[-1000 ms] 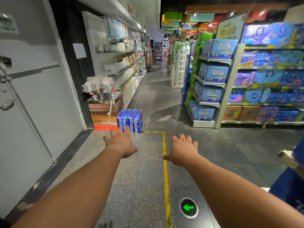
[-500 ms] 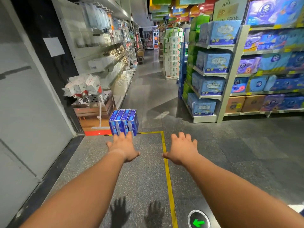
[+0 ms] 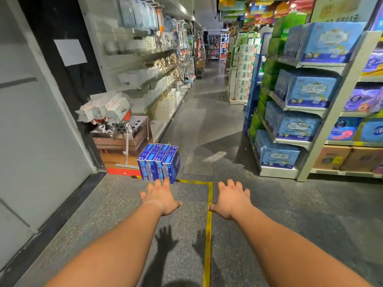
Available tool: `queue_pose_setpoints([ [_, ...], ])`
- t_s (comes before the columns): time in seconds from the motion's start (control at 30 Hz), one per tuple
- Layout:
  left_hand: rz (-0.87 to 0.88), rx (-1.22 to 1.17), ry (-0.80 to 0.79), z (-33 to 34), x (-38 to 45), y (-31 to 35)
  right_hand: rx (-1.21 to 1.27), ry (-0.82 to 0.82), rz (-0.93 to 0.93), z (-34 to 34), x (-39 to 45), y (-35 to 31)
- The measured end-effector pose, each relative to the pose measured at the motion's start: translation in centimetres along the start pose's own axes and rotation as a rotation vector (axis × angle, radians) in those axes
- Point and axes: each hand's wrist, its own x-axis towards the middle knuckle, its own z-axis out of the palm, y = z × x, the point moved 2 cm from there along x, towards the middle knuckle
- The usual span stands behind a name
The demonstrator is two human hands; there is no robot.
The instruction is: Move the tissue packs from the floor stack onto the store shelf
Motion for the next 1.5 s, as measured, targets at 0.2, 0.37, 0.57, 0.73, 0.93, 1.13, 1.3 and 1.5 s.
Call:
queue_pose_setpoints([
  [0.2,-0.081,-0.039,-0.058,1.8,12.3,3.9,-0.021,-0.038,-0.064,-1.2,13.6,3.4],
  [0.37,-0.142,-0.077,-0.103,3.7,24.3,7.4,-0.034,-0.066,-0.116,-2.6,26.6,6.1],
  [0.57,-0.192,-0.139,-0.104,1.5,39.8,11.8,-0.031,-0.064,-0.16,-5.9,41.8,8.9],
  [0.73,-0.221,-0.071,-0.114,1.0,50.2,15.8,-0.031,-0.091,-0.266,-7.3,53.6,11.6],
  [0.93,-0.371,-0.143,-0.119,2.2,61.3,19.9,-0.133,-0.122,-0.43,-8.0,69.3,15.4],
  [1.13,-0.619,-0.242,-0.104,1.6,67.2,24.7,-0.215,-0.179,-0.568,-11.4,82.3,17.5],
  [1.3,-0.772,-0.269,-0.091,0.8,72.0,26.3,-0.292,-0.195,-0.738,-13.0,91.2,16.0],
  [1.5,-0.868,-0.266,-0.093,1.4,81.3,24.8,-0.392,-0.169,-0.937,-13.5,101.3,11.0],
])
